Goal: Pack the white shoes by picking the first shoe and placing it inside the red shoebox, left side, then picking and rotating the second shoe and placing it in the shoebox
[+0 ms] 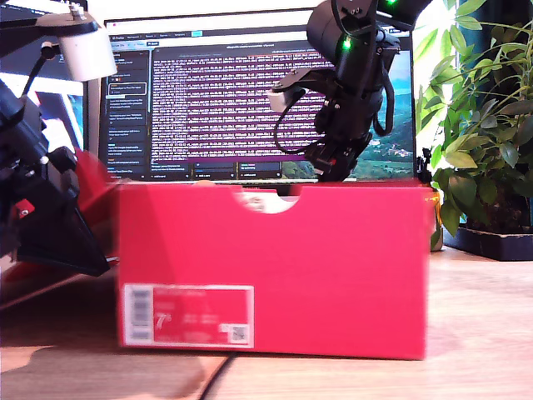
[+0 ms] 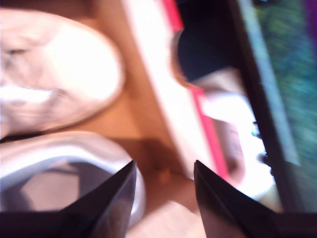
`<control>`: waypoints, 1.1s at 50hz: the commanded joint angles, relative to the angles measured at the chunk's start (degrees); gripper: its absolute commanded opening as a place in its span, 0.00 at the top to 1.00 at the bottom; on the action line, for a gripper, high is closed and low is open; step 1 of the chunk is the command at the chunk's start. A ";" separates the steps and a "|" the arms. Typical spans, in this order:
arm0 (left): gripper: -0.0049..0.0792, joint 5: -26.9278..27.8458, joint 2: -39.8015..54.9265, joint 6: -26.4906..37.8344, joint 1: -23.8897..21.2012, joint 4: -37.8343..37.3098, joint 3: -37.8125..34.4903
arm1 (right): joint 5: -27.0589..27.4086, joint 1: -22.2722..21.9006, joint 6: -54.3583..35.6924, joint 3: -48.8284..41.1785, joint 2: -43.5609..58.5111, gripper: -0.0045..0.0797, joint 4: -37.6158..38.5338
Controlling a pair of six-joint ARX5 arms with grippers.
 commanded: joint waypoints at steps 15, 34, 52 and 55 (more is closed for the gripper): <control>0.96 0.24 0.48 -0.39 -0.02 0.44 0.66 | 3.93 1.31 12.72 7.96 -5.62 0.62 -5.84; 0.96 0.24 0.48 -0.39 -0.02 0.46 0.66 | 3.02 3.45 24.13 12.41 -5.99 0.78 -10.64; 0.96 0.63 0.48 -0.31 0.04 2.51 0.66 | 2.67 3.80 27.34 12.41 -5.99 0.96 -17.79; 0.96 0.66 0.48 -0.20 0.13 2.86 0.66 | 2.67 3.54 27.41 12.41 -5.99 0.96 -18.23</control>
